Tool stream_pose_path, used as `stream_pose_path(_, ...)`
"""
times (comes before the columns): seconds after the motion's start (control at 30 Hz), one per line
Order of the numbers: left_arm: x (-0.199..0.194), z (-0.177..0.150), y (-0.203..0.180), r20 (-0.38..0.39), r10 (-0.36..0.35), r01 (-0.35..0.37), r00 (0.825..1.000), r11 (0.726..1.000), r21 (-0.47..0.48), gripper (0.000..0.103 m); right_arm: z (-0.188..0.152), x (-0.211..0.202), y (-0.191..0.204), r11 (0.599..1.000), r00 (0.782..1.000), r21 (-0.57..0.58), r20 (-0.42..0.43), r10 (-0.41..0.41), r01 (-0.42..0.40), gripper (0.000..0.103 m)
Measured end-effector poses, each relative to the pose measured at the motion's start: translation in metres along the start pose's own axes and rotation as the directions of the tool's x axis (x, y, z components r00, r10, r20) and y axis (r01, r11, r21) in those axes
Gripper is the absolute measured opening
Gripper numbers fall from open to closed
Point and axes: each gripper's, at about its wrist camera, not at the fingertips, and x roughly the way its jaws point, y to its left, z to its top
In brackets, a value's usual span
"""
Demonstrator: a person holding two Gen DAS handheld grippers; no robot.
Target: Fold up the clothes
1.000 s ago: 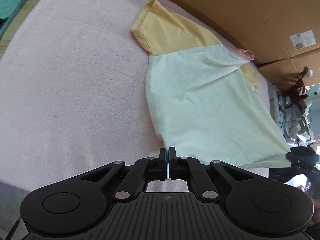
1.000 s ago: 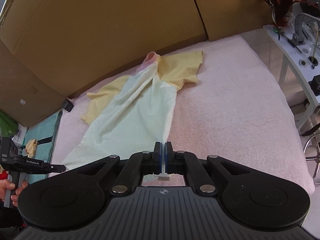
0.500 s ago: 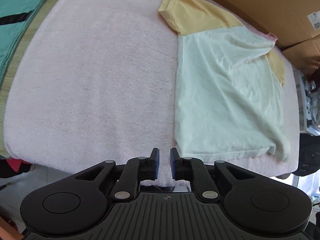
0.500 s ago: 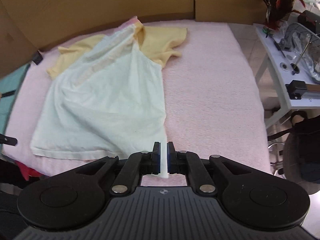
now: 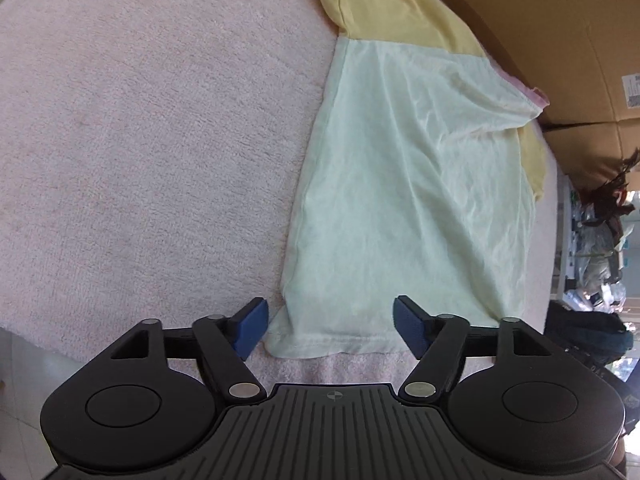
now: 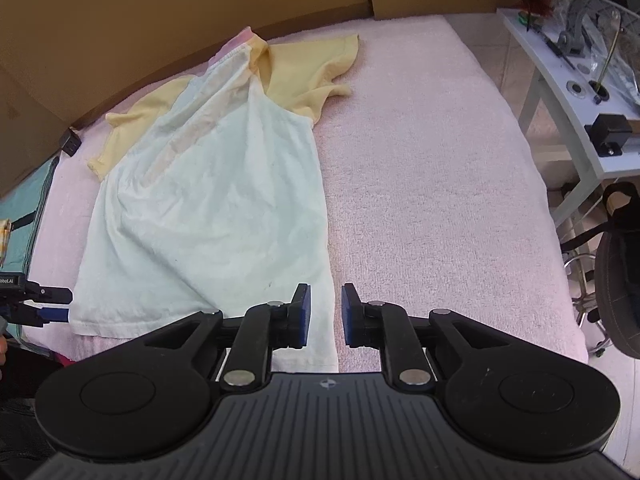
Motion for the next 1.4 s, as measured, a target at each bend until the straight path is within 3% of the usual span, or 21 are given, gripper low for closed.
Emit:
stream_pose_path(0.1,0.006,-0.004,-0.010,-0.004,0.084,-0.084,0.996,0.994,0.077,0.083,-0.004,0.010,-0.009,0.999,0.999,0.037,-0.049,0.018,-0.016,0.026)
stream_pose_path(0.17,0.008,-0.005,-0.013,0.000,0.098,-0.098,0.995,0.990,0.100,0.083,-0.007,0.016,-0.012,0.998,0.996,0.060,-0.075,0.040,-0.035,0.036)
stream_pose_path(0.27,0.009,-0.005,-0.016,0.000,0.107,-0.106,0.994,0.987,0.121,0.082,-0.013,0.025,-0.014,0.993,0.991,0.092,-0.103,0.080,-0.071,0.043)
stream_pose_path(0.33,0.008,-0.003,-0.017,0.004,0.126,-0.125,0.992,0.983,0.135,0.072,-0.015,0.031,-0.016,0.990,0.989,0.117,-0.120,0.092,-0.078,0.045)
stream_pose_path(0.37,0.007,-0.002,-0.017,0.009,0.142,-0.142,0.990,0.979,0.144,0.041,-0.016,0.034,-0.017,0.988,0.987,0.129,-0.128,0.099,-0.083,0.045)
stream_pose_path(0.4,0.008,0.000,-0.015,-0.006,0.134,-0.132,0.991,0.982,0.135,0.016,-0.017,0.037,-0.017,0.986,0.984,0.138,-0.138,0.110,-0.091,0.045)
stream_pose_path(0.43,0.009,0.001,-0.012,-0.023,0.123,-0.119,0.992,0.985,0.123,0.000,-0.018,0.041,-0.017,0.984,0.981,0.144,-0.146,0.125,-0.104,0.045)
stream_pose_path(0.5,0.013,0.003,-0.008,-0.035,0.110,-0.106,0.993,0.988,0.110,0.000,-0.019,0.044,-0.013,0.983,0.980,0.139,-0.141,0.138,-0.119,0.044)
stream_pose_path(0.53,0.013,0.004,-0.009,-0.033,0.114,-0.109,0.993,0.987,0.115,0.000,-0.018,0.043,-0.011,0.982,0.981,0.138,-0.133,0.145,-0.126,0.028)
stream_pose_path(0.57,0.013,0.004,-0.011,-0.029,0.122,-0.118,0.992,0.986,0.119,0.000,-0.017,0.042,-0.010,0.981,0.981,0.137,-0.124,0.151,-0.134,0.002)
stream_pose_path(0.77,-0.019,0.001,-0.024,0.038,0.114,-0.118,0.993,0.984,0.135,0.000,-0.003,0.015,-0.002,0.979,0.984,0.108,-0.025,0.175,-0.171,0.003)
stream_pose_path(1.03,-0.081,0.005,-0.043,0.109,0.066,-0.083,0.992,0.983,0.164,0.000,0.021,-0.054,0.007,0.953,0.952,0.060,0.091,0.292,-0.298,0.003)
stream_pose_path(1.13,-0.092,0.001,-0.042,0.101,0.057,-0.074,0.993,0.982,0.172,0.000,0.024,-0.067,0.006,0.935,0.936,0.073,0.097,0.340,-0.347,0.003)
stream_pose_path(1.4,-0.081,-0.014,-0.023,0.034,0.118,-0.122,0.992,0.983,0.139,0.000,0.011,-0.065,0.000,0.948,0.951,0.083,0.017,0.307,-0.308,0.003)
